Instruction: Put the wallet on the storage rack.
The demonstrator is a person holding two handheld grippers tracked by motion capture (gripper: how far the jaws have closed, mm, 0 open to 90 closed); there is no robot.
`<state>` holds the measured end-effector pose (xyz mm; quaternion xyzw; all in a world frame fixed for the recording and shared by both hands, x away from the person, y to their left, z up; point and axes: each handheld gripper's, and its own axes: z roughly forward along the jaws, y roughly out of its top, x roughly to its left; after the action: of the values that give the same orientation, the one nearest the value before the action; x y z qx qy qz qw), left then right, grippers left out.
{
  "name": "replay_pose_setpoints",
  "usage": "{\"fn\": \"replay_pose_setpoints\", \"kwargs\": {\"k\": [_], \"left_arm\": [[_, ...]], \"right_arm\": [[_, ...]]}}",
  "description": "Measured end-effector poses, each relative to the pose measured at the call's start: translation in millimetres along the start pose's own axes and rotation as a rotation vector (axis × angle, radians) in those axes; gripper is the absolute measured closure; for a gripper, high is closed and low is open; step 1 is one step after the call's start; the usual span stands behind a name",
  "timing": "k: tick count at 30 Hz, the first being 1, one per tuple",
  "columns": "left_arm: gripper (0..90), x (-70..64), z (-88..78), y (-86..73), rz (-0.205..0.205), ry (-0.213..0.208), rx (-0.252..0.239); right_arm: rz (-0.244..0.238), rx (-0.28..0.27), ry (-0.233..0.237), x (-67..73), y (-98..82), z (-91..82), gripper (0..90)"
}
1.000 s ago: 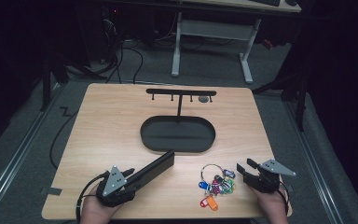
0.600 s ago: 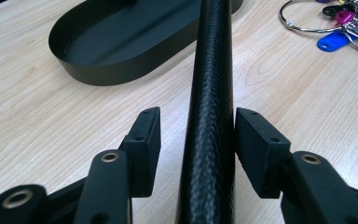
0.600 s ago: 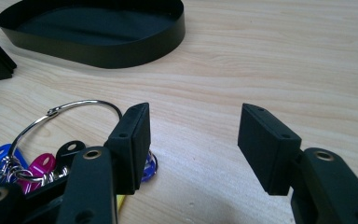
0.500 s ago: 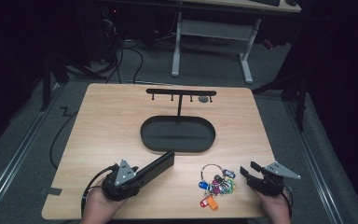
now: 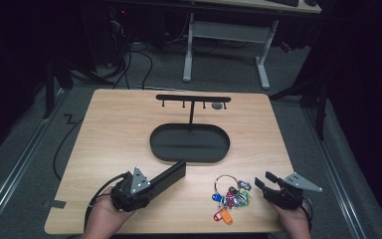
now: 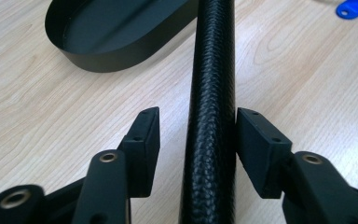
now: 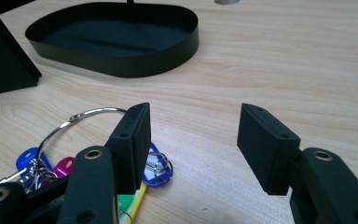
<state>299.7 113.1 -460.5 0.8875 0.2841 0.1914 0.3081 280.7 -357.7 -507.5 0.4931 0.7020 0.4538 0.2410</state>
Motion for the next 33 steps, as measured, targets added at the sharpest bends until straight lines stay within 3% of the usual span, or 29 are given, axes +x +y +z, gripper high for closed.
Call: {"fn": "replay_pose_setpoints", "kwargs": {"k": [6, 9, 13, 17, 24, 27, 33], "left_arm": [[50.7, 2.1, -4.6, 3.0, 0.017, -0.017, 0.042], [46.8, 2.7, -4.3, 4.5, 0.014, -0.054, 0.070], [42.6, 2.6, -2.9, 7.2, 0.024, -0.063, 0.093], [38.3, 3.3, 0.0, 19.5, 0.061, -0.066, 0.123], [45.7, 11.3, -7.0, 34.2, 0.047, -0.056, 0.160], [48.2, 16.8, -9.6, 38.0, 0.023, -0.074, 0.176], [53.1, 17.1, -4.0, 41.5, 0.035, -0.117, 0.223]], "right_arm": [[0.001, -0.021, -0.020, 1.3, 3.3, -0.6, 45.5], [0.014, -0.013, -0.025, 0.1, 4.8, 5.2, 45.5], [0.022, -0.003, -0.021, 0.1, 5.6, 11.4, 45.7], [0.022, -0.005, -0.017, 0.5, 6.6, 12.7, 45.7], [0.045, -0.014, -0.005, -0.9, 7.8, 12.8, 45.7], [0.051, -0.007, 0.001, -1.9, 6.1, 14.6, 45.7], [0.084, -0.007, 0.001, -6.2, 3.7, 13.1, 45.9]]}}
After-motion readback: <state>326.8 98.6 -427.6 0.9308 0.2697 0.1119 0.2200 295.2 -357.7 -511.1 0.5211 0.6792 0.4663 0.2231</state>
